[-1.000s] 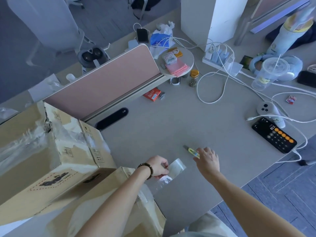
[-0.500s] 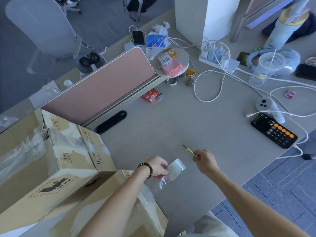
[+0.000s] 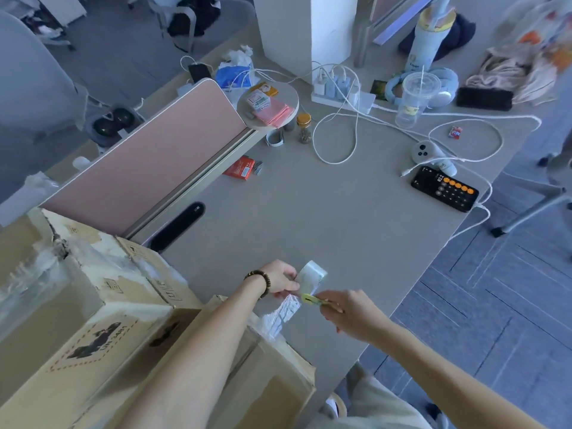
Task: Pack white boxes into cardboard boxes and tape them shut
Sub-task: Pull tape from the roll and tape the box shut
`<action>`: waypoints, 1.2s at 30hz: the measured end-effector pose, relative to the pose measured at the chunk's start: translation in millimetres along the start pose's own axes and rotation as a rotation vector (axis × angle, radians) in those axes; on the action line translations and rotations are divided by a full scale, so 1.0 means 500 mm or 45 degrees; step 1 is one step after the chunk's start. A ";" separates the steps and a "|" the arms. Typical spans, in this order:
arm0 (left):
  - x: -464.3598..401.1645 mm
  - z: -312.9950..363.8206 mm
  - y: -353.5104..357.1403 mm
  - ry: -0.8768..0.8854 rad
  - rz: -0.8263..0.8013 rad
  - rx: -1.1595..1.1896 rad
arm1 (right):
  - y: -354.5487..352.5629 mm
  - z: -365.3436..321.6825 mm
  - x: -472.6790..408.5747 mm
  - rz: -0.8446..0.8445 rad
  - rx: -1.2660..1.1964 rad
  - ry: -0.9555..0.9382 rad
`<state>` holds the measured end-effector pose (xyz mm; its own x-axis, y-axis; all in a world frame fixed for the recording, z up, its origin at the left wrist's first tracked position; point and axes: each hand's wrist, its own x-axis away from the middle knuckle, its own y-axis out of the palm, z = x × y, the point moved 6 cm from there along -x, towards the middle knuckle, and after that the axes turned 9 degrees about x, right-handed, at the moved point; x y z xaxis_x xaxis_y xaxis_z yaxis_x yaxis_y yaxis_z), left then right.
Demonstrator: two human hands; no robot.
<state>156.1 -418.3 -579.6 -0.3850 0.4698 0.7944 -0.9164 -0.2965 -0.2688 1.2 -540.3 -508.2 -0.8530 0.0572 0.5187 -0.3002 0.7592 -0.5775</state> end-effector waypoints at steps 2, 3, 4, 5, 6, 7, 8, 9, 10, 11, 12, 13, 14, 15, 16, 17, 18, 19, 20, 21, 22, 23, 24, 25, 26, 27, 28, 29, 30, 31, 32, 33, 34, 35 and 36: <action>-0.003 -0.004 0.003 0.026 -0.028 0.025 | 0.022 -0.016 0.009 0.034 0.074 -0.033; -0.004 -0.008 0.004 0.034 -0.041 0.045 | 0.033 -0.022 0.011 0.053 0.097 -0.036; -0.006 -0.010 0.005 0.043 -0.047 0.056 | 0.042 -0.027 0.012 0.072 0.117 -0.037; -0.006 -0.011 0.005 0.055 -0.044 0.051 | 0.050 -0.031 0.011 0.091 0.137 -0.039; -0.006 -0.012 0.005 0.066 -0.036 0.037 | 0.056 -0.036 0.010 0.107 0.165 -0.038; -0.005 -0.011 0.004 0.076 -0.030 0.021 | 0.061 -0.040 0.008 0.123 0.201 -0.037; -0.005 -0.009 0.004 0.089 -0.027 0.009 | 0.064 -0.046 0.007 0.135 0.235 -0.036; -0.006 -0.008 0.003 0.099 -0.030 -0.002 | 0.066 -0.052 0.005 0.144 0.263 -0.039; -0.006 -0.007 0.003 0.107 -0.038 -0.012 | 0.068 -0.057 0.004 0.148 0.283 -0.042; -0.006 -0.007 0.003 0.112 -0.047 -0.022 | 0.069 -0.061 0.003 0.150 0.296 -0.047; -0.007 -0.008 0.003 0.116 -0.053 -0.025 | 0.071 -0.065 0.002 0.148 0.305 -0.051; -0.006 -0.009 0.004 0.117 -0.060 -0.016 | 0.073 -0.067 0.000 0.143 0.316 -0.051; -0.005 -0.011 0.004 0.116 -0.066 0.000 | 0.074 -0.068 -0.002 0.133 0.329 -0.043; -0.004 -0.013 0.004 0.114 -0.072 0.018 | 0.075 -0.069 -0.005 0.119 0.342 -0.036; -0.003 -0.016 0.005 0.112 -0.077 0.034 | 0.075 -0.072 -0.007 0.105 0.354 -0.031; -0.002 -0.019 0.006 0.110 -0.080 0.046 | 0.076 -0.074 -0.010 0.093 0.364 -0.031; -0.001 -0.022 0.006 0.106 -0.077 0.056 | 0.076 -0.078 -0.012 0.076 0.379 -0.031; -0.001 -0.024 0.006 0.101 -0.073 0.068 | 0.076 -0.082 -0.014 0.061 0.396 -0.039; -0.001 -0.027 0.007 0.095 -0.071 0.081 | 0.075 -0.086 -0.016 0.049 0.411 -0.047; -0.001 -0.028 0.007 0.090 -0.071 0.095 | 0.074 -0.091 -0.019 0.041 0.420 -0.054; -0.001 -0.029 0.008 0.087 -0.071 0.110 | 0.074 -0.095 -0.022 0.033 0.426 -0.058; -0.001 -0.029 0.008 0.088 -0.070 0.128 | 0.075 -0.099 -0.026 0.026 0.434 -0.062; -0.001 -0.027 0.009 0.092 -0.070 0.144 | 0.076 -0.103 -0.028 0.020 0.442 -0.064; -0.001 -0.025 0.009 0.101 -0.068 0.153 | 0.077 -0.107 -0.031 0.016 0.445 -0.065; -0.001 -0.022 0.010 0.112 -0.067 0.154 | 0.078 -0.111 -0.033 0.017 0.450 -0.071; 0.000 -0.021 0.011 0.120 -0.069 0.146 | 0.080 -0.115 -0.036 0.020 0.457 -0.079; 0.002 -0.020 0.012 0.126 -0.075 0.134 | 0.082 -0.119 -0.038 0.021 0.464 -0.090; 0.003 -0.021 0.012 0.130 -0.079 0.122 | 0.085 -0.122 -0.040 0.020 0.468 -0.102; 0.004 -0.023 0.011 0.132 -0.082 0.112 | 0.087 -0.125 -0.042 0.019 0.475 -0.114; 0.005 -0.025 0.010 0.131 -0.082 0.108 | 0.090 -0.126 -0.043 0.013 0.477 -0.121; 0.005 -0.027 0.009 0.129 -0.081 0.109 | 0.092 -0.126 -0.044 0.004 0.475 -0.124; 0.006 -0.029 0.009 0.129 -0.082 0.113 | 0.094 -0.124 -0.044 -0.005 0.472 -0.120; 0.007 -0.030 0.009 0.129 -0.084 0.118 | 0.095 -0.120 -0.045 -0.012 0.472 -0.111; 0.007 -0.031 0.009 0.127 -0.084 0.120 | 0.096 -0.116 -0.045 -0.019 0.470 -0.101; 0.007 -0.031 0.010 0.127 -0.083 0.120 | 0.097 -0.113 -0.043 -0.023 0.469 -0.093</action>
<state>148.7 -405.2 -586.8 -0.3384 0.5691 0.7494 -0.9273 -0.3372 -0.1627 29.2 -468.2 -511.7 -0.8705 -0.0107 0.4920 -0.4375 0.4747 -0.7637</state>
